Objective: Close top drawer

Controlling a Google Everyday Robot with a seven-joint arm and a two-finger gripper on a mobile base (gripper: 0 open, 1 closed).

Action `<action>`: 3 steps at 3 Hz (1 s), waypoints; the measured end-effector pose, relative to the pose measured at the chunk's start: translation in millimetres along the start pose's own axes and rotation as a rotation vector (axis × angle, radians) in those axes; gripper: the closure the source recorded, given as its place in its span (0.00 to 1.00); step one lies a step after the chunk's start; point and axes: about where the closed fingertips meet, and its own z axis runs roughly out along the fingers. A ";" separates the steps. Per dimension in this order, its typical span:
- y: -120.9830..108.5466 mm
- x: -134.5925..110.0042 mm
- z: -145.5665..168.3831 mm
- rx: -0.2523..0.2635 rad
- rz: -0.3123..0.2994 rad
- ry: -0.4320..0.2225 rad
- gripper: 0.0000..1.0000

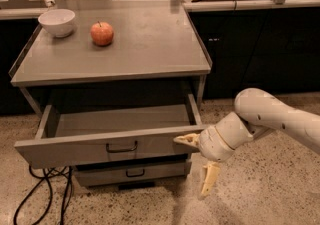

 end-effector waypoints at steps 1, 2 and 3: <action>-15.0 24.2 -1.3 0.014 0.024 -0.028 0.00; -37.3 41.0 0.2 0.017 0.024 -0.064 0.00; -67.7 45.6 -0.7 0.020 0.011 -0.084 0.00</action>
Offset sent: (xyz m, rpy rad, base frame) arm 0.1319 -0.0324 -0.0452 0.1585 -0.0159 -0.0641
